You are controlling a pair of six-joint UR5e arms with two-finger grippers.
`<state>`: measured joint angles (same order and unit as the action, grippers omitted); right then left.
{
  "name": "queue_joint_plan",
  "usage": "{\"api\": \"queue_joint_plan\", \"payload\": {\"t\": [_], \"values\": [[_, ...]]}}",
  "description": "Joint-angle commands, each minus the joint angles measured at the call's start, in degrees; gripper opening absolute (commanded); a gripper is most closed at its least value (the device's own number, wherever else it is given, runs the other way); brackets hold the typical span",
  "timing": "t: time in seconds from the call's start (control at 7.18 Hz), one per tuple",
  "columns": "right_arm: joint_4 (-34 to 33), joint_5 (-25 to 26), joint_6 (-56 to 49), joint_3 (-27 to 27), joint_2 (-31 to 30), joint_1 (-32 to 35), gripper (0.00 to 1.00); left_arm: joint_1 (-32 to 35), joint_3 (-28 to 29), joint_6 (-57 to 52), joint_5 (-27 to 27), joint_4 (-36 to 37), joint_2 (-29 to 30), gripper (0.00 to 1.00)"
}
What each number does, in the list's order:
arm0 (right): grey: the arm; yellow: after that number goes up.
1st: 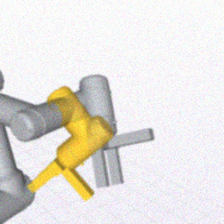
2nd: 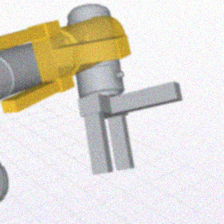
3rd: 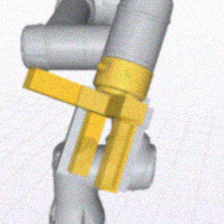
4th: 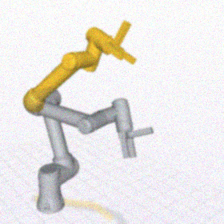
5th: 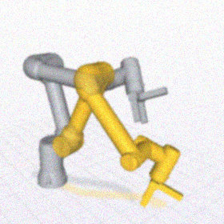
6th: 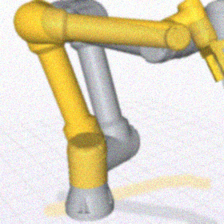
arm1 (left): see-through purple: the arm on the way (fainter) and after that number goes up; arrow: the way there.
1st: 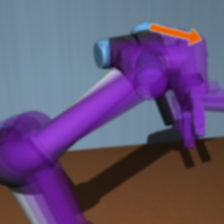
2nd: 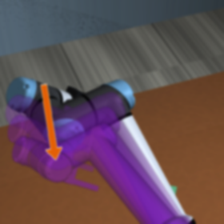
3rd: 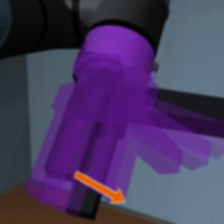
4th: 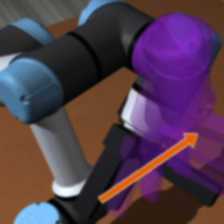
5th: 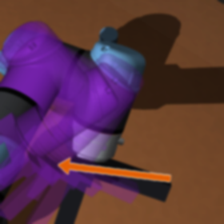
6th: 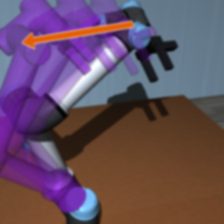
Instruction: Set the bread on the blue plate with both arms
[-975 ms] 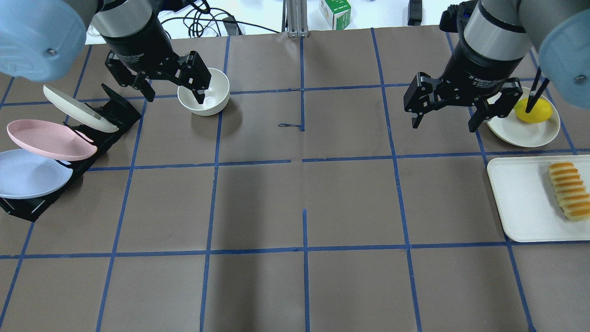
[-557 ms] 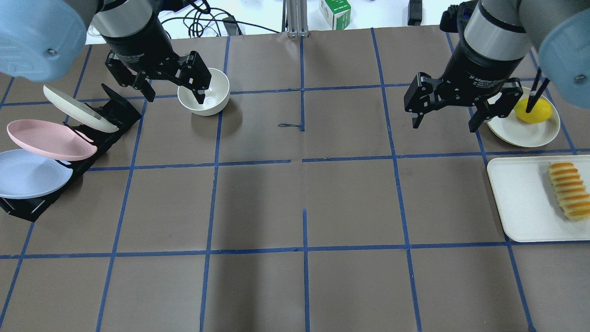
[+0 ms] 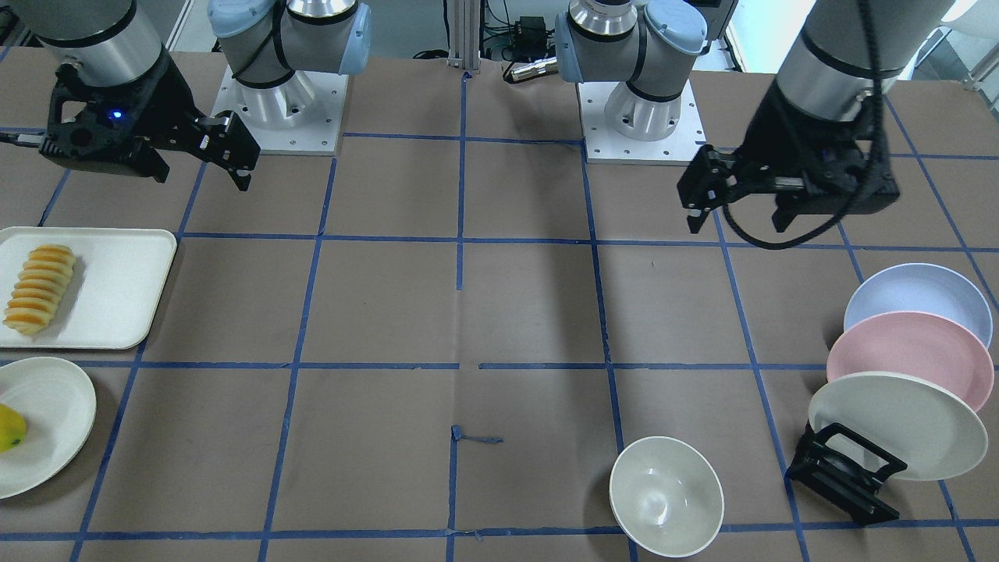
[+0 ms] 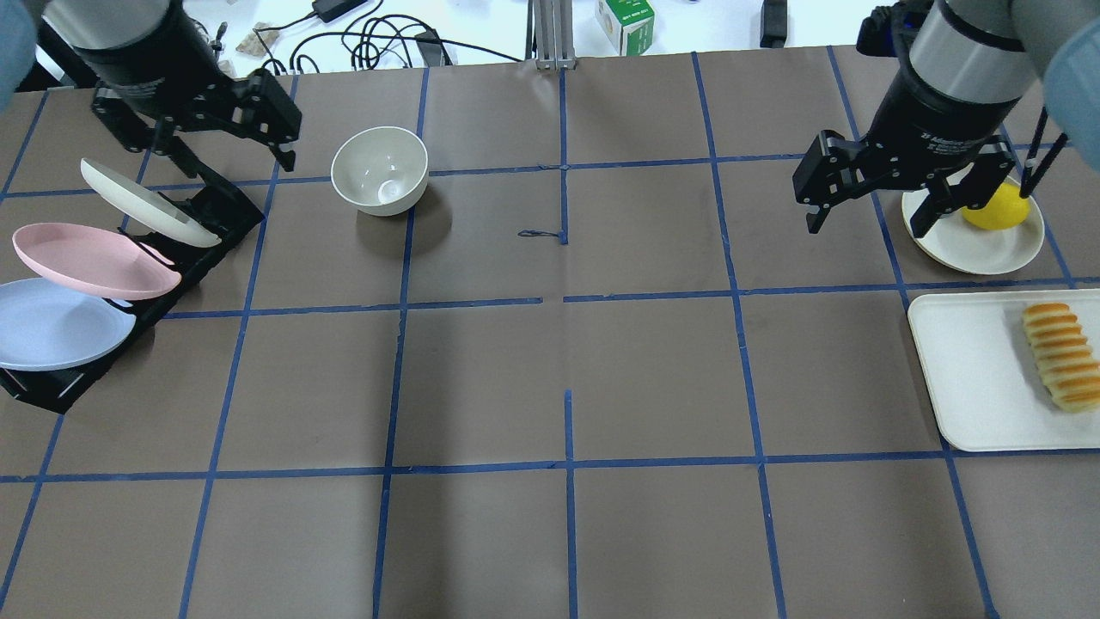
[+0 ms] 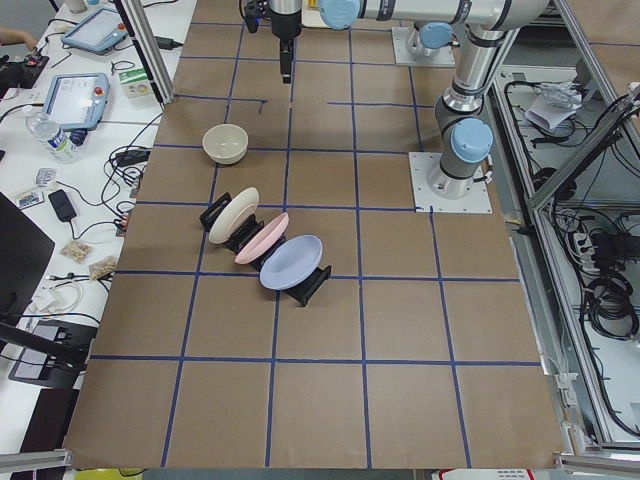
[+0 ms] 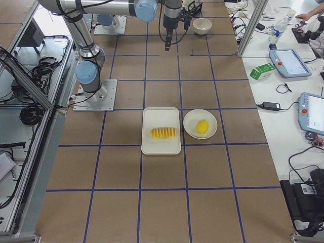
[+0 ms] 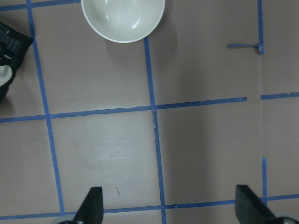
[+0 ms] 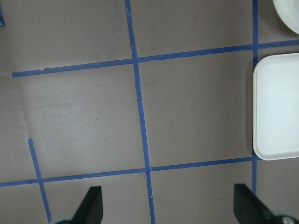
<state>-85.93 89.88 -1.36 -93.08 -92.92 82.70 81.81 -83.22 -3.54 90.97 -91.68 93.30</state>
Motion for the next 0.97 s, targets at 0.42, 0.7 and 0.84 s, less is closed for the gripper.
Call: {"api": "queue_joint_plan", "payload": {"t": [0.42,0.7,0.84], "values": [[-13.1,3.0,-17.7,-7.6,5.5,-20.9,1.00,-28.8,-0.5,-6.8,0.2,0.2,1.4,1.00],[-21.6,4.2,-27.7,-8.3,11.3,-26.9,1.00,-37.8,-1.4,-6.3,0.3,7.1,6.3,1.00],[-25.3,4.3,-29.9,-8.3,14.5,-29.6,1.00,-40.0,-3.0,-7.2,0.4,12.8,8.9,1.00]]}}
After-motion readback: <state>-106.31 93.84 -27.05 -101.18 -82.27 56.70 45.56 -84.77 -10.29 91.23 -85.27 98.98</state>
